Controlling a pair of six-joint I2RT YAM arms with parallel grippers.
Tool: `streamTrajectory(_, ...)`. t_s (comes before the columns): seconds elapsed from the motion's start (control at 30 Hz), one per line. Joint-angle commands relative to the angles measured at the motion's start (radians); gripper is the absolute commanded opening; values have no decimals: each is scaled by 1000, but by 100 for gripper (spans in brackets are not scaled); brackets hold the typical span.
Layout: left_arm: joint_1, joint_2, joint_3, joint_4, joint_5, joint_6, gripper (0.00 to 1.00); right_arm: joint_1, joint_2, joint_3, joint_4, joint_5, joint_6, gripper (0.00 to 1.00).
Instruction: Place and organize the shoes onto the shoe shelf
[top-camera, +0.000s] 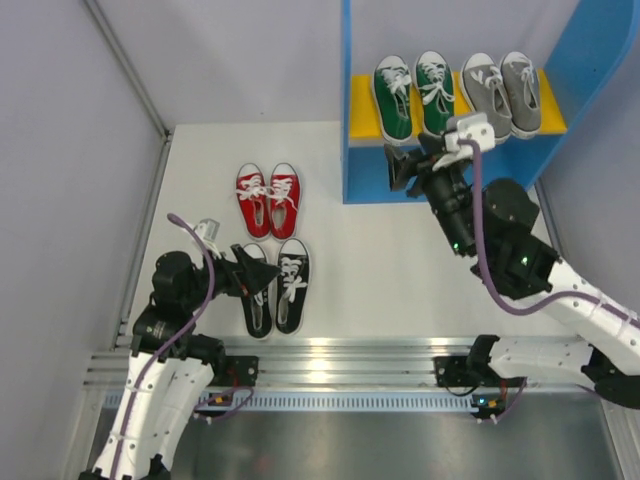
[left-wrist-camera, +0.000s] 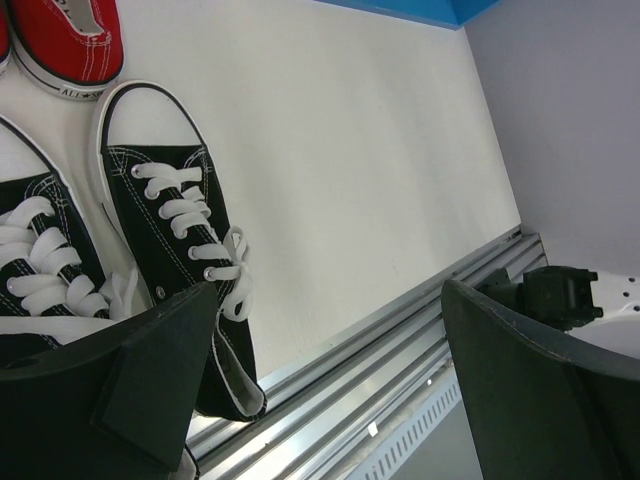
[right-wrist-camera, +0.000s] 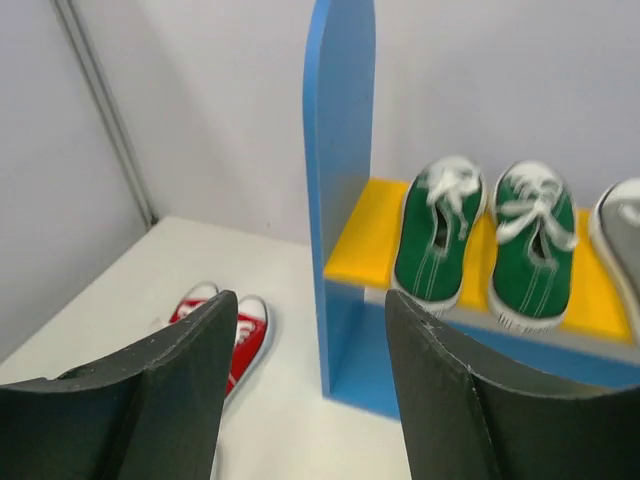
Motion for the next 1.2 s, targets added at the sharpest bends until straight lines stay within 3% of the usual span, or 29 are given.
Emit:
streamTrajectory(0.0, -4, 13, 42, 3, -23, -3, 99, 127, 49, -233, 86, 249, 35, 61)
streamTrajectory(0.17, -4, 15, 85, 2, -83, -11, 99, 293, 122, -463, 191, 283, 317, 60)
streamTrajectory(0.33, -4, 13, 150, -20, -218, -16, 99, 389, 287, -514, 327, 269, 535, 60)
streamTrajectory(0.4, -4, 15, 183, -29, -278, -20, 99, 408, 357, -506, 342, 274, 601, 61)
streamTrajectory(0.6, -4, 7, 211, -40, -301, -28, 99, 423, 448, -597, 633, 191, 804, 58)
streamTrajectory(0.83, -4, -25, 197, -79, -315, -25, 99, 429, 603, -505, 592, 151, 985, 58)
streamTrajectory(1.17, -5, -41, 197, -99, -315, -20, 99, 429, 781, -373, 446, 188, 1065, 55)
